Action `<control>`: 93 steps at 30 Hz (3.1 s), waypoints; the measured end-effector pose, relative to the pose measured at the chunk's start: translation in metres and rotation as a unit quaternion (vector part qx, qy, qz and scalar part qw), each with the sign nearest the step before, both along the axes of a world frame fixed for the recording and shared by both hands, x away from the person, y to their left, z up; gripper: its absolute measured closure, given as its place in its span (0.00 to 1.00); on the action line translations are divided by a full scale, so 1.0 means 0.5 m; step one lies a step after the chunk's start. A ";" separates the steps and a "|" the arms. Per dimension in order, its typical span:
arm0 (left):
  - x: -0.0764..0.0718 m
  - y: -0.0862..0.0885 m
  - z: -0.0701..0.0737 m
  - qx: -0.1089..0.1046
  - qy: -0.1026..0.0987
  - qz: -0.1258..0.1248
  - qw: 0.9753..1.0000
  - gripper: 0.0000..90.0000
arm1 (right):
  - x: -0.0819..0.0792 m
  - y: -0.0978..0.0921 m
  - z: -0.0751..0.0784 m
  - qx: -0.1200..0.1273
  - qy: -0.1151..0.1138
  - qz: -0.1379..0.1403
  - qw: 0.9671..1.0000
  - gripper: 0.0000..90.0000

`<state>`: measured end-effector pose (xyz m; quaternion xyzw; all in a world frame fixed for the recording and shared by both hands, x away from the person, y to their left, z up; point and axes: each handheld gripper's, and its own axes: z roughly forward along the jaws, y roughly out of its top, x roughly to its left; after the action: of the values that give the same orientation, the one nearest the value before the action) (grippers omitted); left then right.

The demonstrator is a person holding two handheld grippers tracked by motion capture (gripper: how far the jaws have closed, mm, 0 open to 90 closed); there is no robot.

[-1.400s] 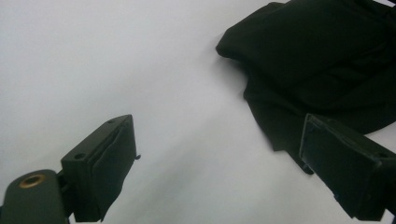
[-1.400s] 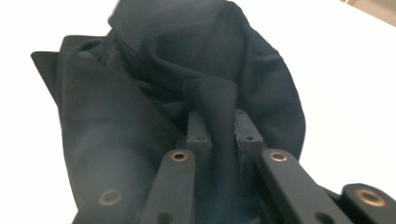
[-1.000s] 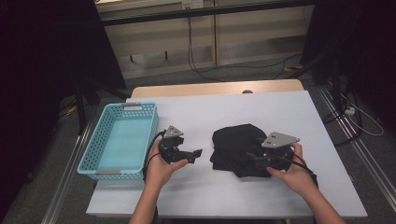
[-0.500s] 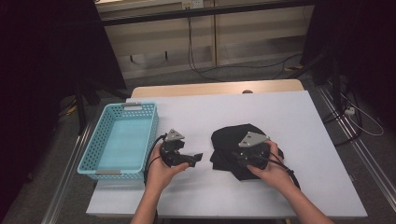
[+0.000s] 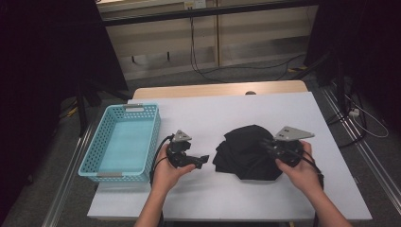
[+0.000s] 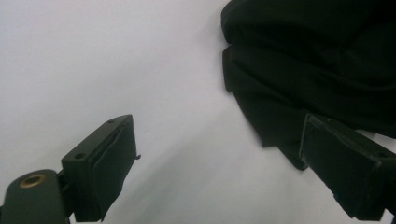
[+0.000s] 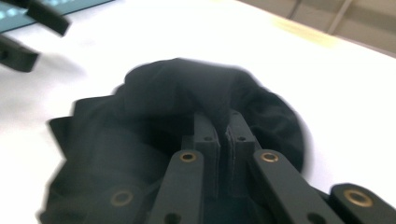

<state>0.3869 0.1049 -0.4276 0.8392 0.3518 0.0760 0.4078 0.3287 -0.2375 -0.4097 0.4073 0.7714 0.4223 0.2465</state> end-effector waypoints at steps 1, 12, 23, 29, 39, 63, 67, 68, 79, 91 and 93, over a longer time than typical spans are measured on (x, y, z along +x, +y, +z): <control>0.000 0.000 0.000 0.000 0.000 0.000 1.000 0.12 | -0.002 -0.016 0.001 0.003 -0.002 -0.009 1.000 0.96; 0.006 -0.022 -0.002 0.000 0.000 -0.009 1.000 0.12 | 0.007 -0.121 -0.062 -0.040 0.053 -0.105 0.992 0.96; 0.008 -0.026 -0.003 0.000 -0.001 -0.010 1.000 0.12 | 0.023 -0.063 -0.104 -0.029 0.076 -0.053 0.995 0.94; 0.006 -0.026 -0.002 -0.002 -0.003 -0.010 1.000 0.12 | 0.022 -0.010 -0.097 -0.053 0.065 -0.022 0.996 0.94; 0.007 -0.018 0.000 -0.003 -0.001 -0.009 1.000 0.12 | 0.019 -0.034 -0.073 -0.036 0.050 -0.044 0.997 0.47; 0.011 -0.001 0.002 -0.009 -0.001 0.005 1.000 0.13 | 0.103 0.065 -0.105 0.010 0.103 -0.009 0.995 0.56; 0.010 -0.004 0.005 -0.008 -0.007 0.006 1.000 0.13 | 0.089 0.079 -0.102 0.035 0.103 0.028 0.994 0.78; 0.011 -0.003 0.007 -0.007 -0.011 0.004 1.000 0.13 | 0.083 0.087 -0.098 0.024 0.097 0.041 0.994 0.79; 0.018 0.010 0.017 -0.014 -0.033 0.023 0.999 0.16 | -0.015 0.151 -0.047 0.003 0.062 0.215 0.975 0.75; 0.028 -0.023 0.002 -0.008 -0.018 0.009 1.000 0.16 | -0.026 0.069 -0.040 -0.021 0.034 0.100 0.994 0.40; 0.032 -0.029 0.000 -0.007 -0.017 0.007 1.000 0.16 | -0.024 0.054 -0.038 -0.019 0.034 0.084 0.996 0.41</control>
<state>0.4028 0.0905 -0.4275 0.8327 0.3511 0.0903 0.4186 0.3166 -0.2105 -0.4285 0.3505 0.8185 0.4128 0.1917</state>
